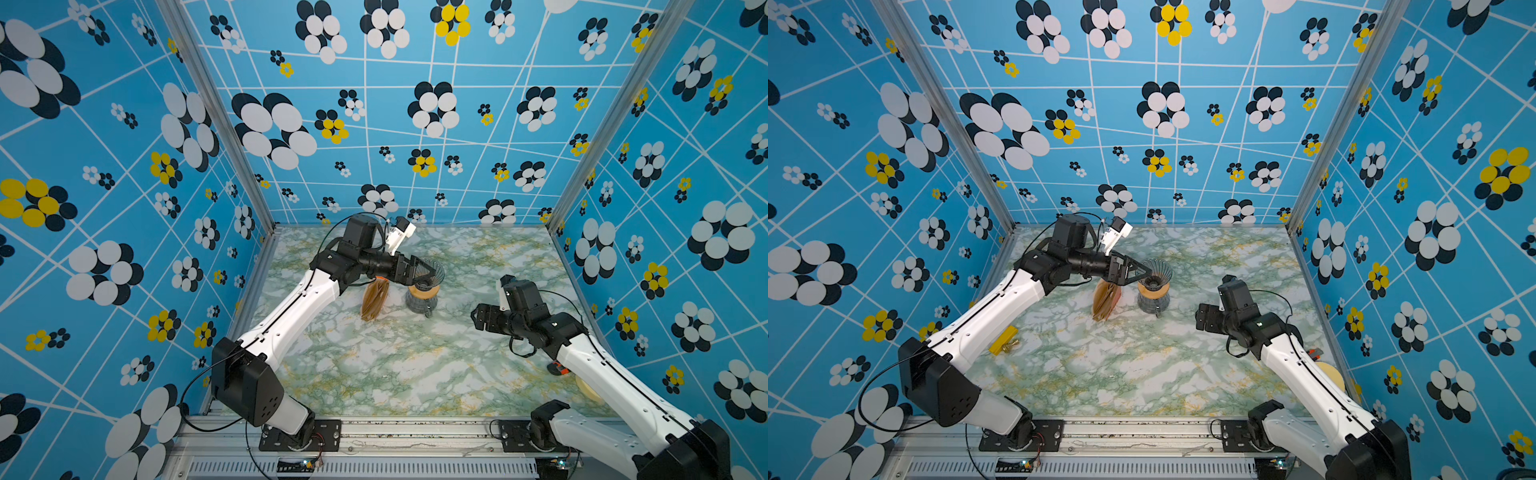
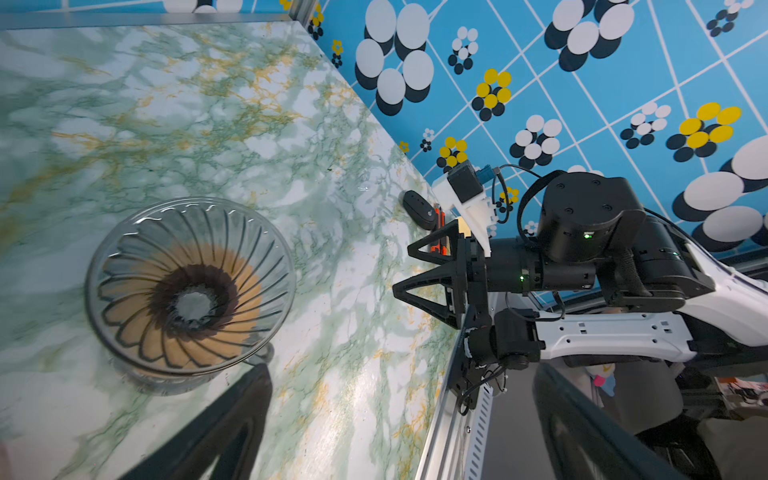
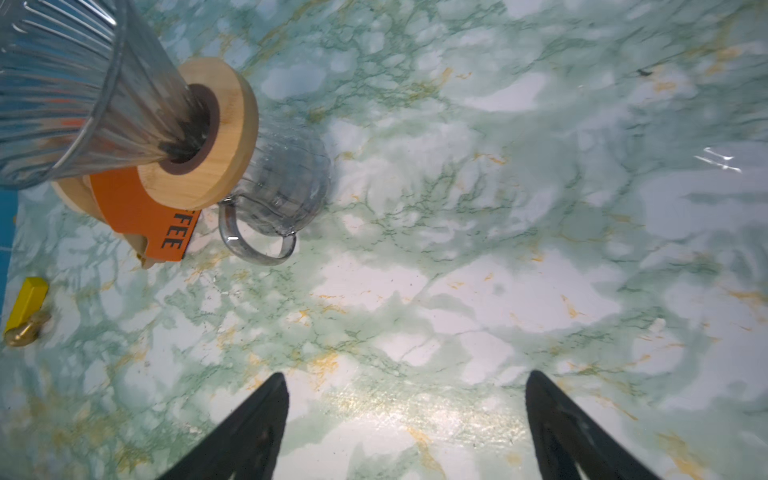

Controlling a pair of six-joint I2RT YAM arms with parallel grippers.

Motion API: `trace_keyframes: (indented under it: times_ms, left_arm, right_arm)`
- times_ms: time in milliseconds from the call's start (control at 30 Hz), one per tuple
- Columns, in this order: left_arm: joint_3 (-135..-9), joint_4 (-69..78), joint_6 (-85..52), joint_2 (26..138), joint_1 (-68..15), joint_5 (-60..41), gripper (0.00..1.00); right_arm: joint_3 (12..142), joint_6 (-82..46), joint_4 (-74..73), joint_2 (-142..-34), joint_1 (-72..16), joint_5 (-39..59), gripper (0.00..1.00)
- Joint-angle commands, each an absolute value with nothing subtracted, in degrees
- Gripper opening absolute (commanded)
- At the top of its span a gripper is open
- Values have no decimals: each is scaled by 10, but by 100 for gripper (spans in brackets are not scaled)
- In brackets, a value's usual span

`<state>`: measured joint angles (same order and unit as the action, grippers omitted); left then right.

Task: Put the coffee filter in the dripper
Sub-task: 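Move the left gripper over to the brown filter box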

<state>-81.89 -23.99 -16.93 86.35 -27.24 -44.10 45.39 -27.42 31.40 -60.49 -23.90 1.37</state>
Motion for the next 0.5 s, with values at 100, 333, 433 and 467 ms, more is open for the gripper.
trace_keyframes:
  times_ms: [100,333,433,467]
  left_arm:
    - [-816,-293,-146,838,-238,-341,99]
    - [-838,-390,-120,858,-202,-244,85]
    - [-835,-416,-113,865,-196,-200,71]
    - [-832,-420,-109,869,-195,-190,68]
  right_arm:
    - [436,-261,241,-607,-260,85,90]
    - [429,-271,209,-613,-285,83,91]
    - [431,-267,209,-617,-290,81,91]
    - [433,-265,209,-618,-290,82,90]
